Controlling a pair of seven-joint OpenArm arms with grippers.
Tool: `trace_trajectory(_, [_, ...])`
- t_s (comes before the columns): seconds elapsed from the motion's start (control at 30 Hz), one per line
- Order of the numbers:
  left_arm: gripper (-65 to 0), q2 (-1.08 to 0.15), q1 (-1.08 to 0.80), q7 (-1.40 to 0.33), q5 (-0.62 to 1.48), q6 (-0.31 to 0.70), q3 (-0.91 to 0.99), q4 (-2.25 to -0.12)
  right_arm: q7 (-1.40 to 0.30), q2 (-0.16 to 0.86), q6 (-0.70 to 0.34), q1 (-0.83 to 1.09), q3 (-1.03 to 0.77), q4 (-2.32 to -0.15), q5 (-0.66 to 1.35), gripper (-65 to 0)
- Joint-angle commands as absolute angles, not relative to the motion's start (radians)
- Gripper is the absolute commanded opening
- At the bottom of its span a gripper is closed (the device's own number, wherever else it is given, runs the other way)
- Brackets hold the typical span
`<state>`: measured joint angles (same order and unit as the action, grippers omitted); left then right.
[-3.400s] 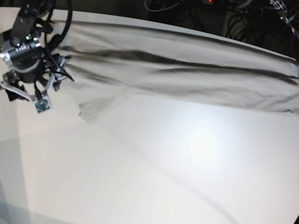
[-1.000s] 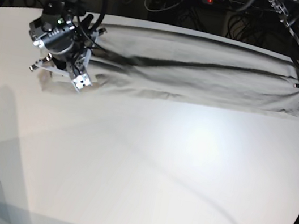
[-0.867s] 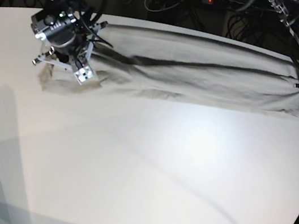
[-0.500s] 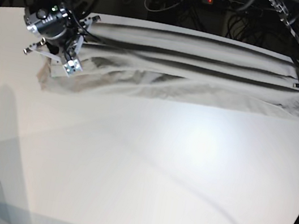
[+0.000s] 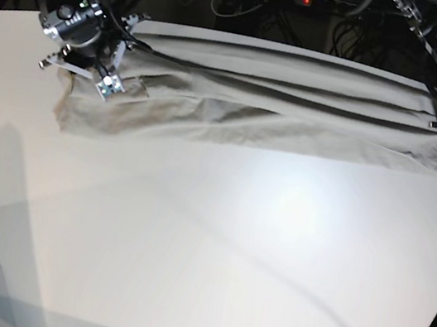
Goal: Layout the t-shirt on the table in an organized manner, then fold the t-shirt properly
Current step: 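Grasp the strip's end with the left gripper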
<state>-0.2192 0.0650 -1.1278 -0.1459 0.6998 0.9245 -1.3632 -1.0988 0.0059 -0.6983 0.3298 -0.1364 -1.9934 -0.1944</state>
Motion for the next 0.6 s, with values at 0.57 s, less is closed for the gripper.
trace_trajectory(0.57, [-35.0, -0.219, 0.071, -1.139, -0.148, 0.698, 0.921, -1.366, -1.086, 0.012, -0.698, 0.315, -0.137, -2.011, -0.191, -31.9])
